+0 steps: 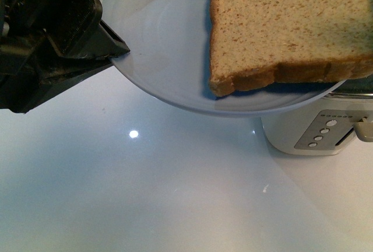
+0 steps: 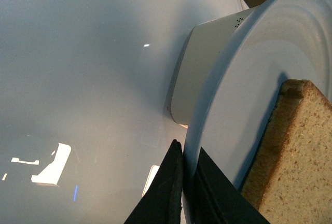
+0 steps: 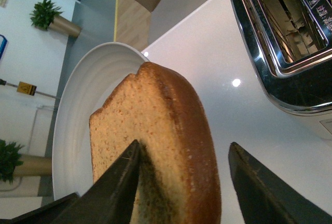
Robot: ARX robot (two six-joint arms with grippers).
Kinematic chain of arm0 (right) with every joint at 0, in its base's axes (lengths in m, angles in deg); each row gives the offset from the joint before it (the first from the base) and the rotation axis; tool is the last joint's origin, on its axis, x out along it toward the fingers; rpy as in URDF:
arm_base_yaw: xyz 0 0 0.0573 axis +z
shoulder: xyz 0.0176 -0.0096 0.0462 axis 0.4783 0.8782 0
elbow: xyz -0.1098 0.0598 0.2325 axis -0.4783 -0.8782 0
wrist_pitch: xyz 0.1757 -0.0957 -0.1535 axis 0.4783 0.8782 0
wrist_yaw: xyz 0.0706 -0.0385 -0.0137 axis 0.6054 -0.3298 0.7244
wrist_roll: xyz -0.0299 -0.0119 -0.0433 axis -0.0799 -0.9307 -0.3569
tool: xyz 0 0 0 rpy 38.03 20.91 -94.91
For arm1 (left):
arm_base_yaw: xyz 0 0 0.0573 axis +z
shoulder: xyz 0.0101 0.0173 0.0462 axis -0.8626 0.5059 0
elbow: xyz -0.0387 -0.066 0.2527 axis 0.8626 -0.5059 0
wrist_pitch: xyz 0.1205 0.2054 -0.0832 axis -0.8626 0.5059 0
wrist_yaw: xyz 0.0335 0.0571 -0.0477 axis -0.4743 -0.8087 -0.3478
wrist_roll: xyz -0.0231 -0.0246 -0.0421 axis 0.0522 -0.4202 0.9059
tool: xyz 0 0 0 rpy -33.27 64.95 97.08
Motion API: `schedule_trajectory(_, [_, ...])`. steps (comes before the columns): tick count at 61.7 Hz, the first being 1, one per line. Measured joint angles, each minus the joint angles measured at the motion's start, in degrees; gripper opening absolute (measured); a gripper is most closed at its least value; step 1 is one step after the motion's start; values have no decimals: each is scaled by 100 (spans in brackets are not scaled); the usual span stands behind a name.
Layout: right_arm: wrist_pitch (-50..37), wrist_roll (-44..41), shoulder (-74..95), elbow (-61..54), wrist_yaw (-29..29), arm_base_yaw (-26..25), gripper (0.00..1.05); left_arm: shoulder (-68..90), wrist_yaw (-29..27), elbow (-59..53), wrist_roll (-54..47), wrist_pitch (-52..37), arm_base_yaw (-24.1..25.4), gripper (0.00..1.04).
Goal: Left arm holds plate, right arm toasts bread
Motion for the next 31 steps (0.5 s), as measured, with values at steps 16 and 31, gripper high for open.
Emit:
schedule_trajectory(16, [-35, 81, 0, 0, 35, 57, 6, 0, 2, 0, 0, 0, 0, 3])
schedule_trajectory(31, [221, -37, -247, 129, 55, -26, 3, 0, 2, 0, -4, 0, 7, 3])
